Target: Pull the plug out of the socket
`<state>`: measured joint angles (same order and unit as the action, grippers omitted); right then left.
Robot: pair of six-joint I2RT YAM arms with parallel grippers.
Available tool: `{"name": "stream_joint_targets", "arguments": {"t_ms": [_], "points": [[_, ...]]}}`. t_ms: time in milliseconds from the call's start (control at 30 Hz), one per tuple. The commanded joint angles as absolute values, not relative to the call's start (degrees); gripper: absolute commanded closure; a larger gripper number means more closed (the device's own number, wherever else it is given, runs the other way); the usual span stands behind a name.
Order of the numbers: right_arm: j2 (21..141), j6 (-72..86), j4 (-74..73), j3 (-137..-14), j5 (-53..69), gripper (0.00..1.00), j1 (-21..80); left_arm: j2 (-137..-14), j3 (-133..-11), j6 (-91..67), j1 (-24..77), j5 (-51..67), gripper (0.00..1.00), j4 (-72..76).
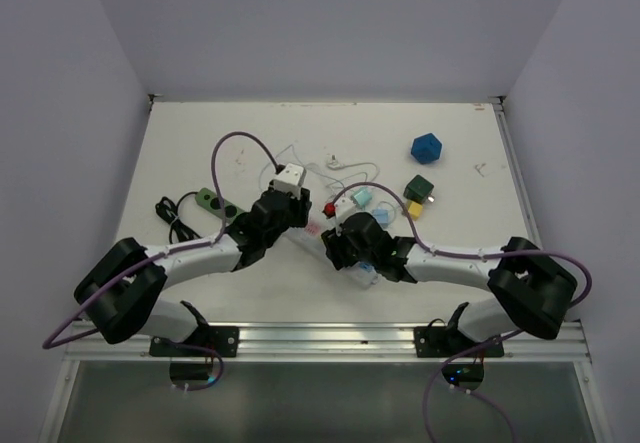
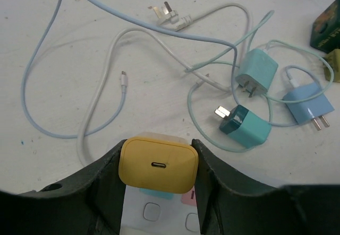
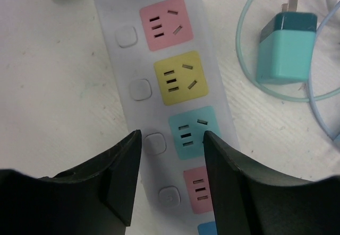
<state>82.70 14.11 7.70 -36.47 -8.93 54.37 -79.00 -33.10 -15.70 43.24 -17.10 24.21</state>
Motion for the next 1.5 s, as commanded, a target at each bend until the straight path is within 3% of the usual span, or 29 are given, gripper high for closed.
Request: {"name": "stream_joint_targets", "arguments": {"t_ms": [0,300,633,733,967,1167,1467], "points": [[77.62,17.66,3.07,-34.02,-4.49,0.45,54.49,-81.9,-40.77,-18.71,42.98,-25.91,1.0,16.74],[66.1,19.07,2.55,-33.66,-5.36,0.28,53.35,-92.8,-56.06,-22.85,40.17,-17.77,0.97,8.8],[53.9,23.37,-2.37,-30.41,-16.52,0.24,51.16,-108.79,-70.66,-23.9,39.9,-9.58,0.83,-5.09],[50.9,24.69,-2.55,-28.66,-16.26,0.23,48.79,-110.12,-69.96,-24.26,39.9,-8.79,0.75,-5.98],[49.31,26.02,-2.29,-26.19,-10.37,0.23,41.84,-111.1,-69.35,-24.17,39.9,-9.49,0.3,-7.82],[49.22,25.93,-1.93,-26.45,-10.02,0.23,41.66,-107.93,-69.43,-23.21,39.99,-10.63,0.06,-8.43],[48.52,24.52,-3.16,-28.56,-10.55,0.23,40.96,-97.04,-68.3,-21.27,39.9,-11.6,0.02,-11.68]]}}
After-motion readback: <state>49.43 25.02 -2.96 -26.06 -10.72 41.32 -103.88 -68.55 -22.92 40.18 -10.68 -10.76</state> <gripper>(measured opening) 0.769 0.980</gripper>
